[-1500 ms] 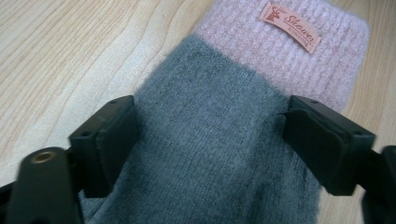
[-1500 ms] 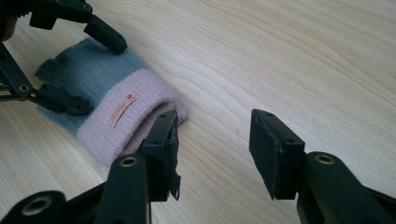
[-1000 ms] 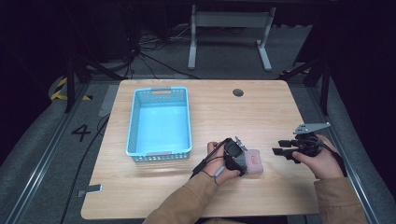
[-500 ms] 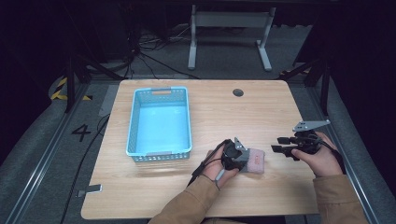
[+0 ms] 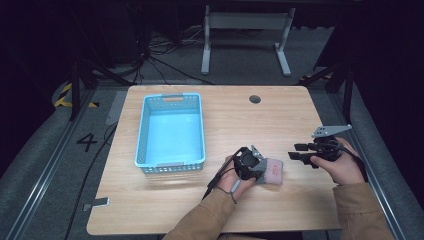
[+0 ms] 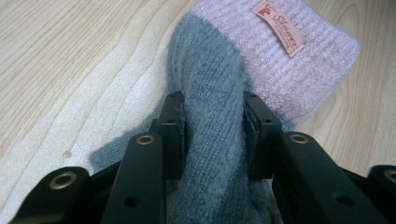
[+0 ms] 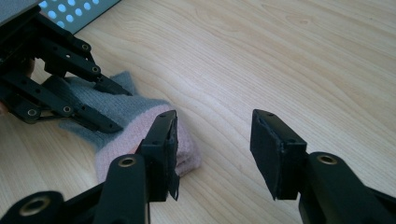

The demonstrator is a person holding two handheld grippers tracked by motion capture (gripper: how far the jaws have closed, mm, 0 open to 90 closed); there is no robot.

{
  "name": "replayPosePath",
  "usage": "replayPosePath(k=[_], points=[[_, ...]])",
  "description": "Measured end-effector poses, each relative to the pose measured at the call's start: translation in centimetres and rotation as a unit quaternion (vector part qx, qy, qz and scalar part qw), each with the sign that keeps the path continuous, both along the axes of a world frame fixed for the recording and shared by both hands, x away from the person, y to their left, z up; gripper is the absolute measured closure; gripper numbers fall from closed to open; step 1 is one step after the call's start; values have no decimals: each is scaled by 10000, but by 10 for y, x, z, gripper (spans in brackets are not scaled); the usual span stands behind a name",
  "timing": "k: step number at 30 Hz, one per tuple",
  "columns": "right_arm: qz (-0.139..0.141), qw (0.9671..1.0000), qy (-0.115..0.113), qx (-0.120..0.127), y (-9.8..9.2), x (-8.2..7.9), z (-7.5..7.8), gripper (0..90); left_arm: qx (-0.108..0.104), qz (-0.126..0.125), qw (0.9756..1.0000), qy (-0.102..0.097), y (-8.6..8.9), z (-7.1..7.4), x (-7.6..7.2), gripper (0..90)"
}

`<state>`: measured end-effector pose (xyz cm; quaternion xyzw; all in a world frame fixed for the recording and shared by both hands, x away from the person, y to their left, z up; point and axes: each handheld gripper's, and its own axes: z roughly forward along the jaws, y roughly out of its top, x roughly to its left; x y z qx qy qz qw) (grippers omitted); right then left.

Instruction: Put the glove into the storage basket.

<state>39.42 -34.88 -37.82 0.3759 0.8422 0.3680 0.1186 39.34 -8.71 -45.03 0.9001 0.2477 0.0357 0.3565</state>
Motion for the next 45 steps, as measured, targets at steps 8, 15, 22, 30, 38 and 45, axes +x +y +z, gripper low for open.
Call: replayPosePath(k=[8,15,22,30,38,45], points=[[-54,10000,-41,69,-5,2,3,517,-246,152,9996,1,11,12,-1,685],[-100,9999,-44,107,-6,8,4,515,-290,228,9993,-48,31,34,0,685],[29,9999,-44,104,4,16,4,514,-391,403,9984,-104,56,58,0,684],[81,9999,20,62,10,21,0,512,-441,577,9971,-225,88,84,5,684],[54,9999,95,33,10,20,-4,511,-489,738,9955,-328,115,100,13,683],[23,9999,161,-26,9,17,-9,511,-528,874,9940,-389,134,108,20,682]])
